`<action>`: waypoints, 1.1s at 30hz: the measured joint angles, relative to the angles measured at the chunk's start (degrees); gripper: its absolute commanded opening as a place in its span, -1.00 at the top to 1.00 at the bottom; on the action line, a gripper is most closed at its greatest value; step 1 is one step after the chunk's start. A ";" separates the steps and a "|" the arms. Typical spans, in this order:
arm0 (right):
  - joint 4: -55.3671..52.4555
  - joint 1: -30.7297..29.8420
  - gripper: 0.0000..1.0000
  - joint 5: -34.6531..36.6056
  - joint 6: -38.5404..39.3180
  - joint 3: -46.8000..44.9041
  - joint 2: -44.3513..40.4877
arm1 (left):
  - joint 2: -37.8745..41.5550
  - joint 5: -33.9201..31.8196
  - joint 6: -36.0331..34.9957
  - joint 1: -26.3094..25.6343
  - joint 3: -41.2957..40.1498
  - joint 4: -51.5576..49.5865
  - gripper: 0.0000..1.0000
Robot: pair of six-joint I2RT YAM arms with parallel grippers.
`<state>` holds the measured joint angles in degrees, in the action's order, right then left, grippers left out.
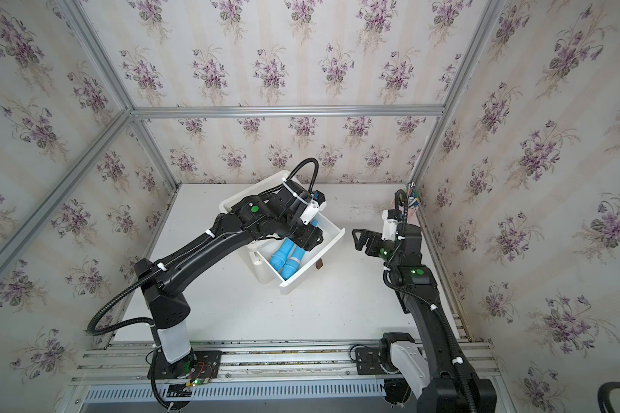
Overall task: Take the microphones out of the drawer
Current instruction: Pick up the microphone from the drawer.
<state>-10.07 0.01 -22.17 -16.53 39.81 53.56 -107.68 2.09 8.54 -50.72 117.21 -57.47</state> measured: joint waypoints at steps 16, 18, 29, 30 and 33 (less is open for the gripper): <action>1.29 0.00 -0.96 -4.76 0.46 -1.16 -3.21 | -2.29 -3.61 0.46 0.15 -0.09 -1.38 -0.37; 1.29 0.00 -0.96 -5.97 0.68 -1.07 -4.07 | -2.47 -3.76 0.46 0.31 -0.09 -1.46 -0.37; 1.01 -3.34 -0.95 -13.27 1.95 0.13 -6.56 | -4.46 -3.93 0.83 1.25 0.13 -1.66 -0.36; 0.81 -4.02 -0.95 -13.42 2.23 0.70 -6.60 | -4.63 -3.93 0.92 1.29 0.15 -1.66 -0.36; -0.20 -5.64 -0.98 -13.46 3.10 2.45 -6.62 | -5.03 -3.93 0.94 1.29 0.42 -1.81 -0.36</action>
<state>-10.26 -5.63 -35.64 -13.43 42.26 46.94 -112.71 -1.85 9.47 -49.43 117.62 -59.29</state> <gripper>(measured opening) 0.976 0.680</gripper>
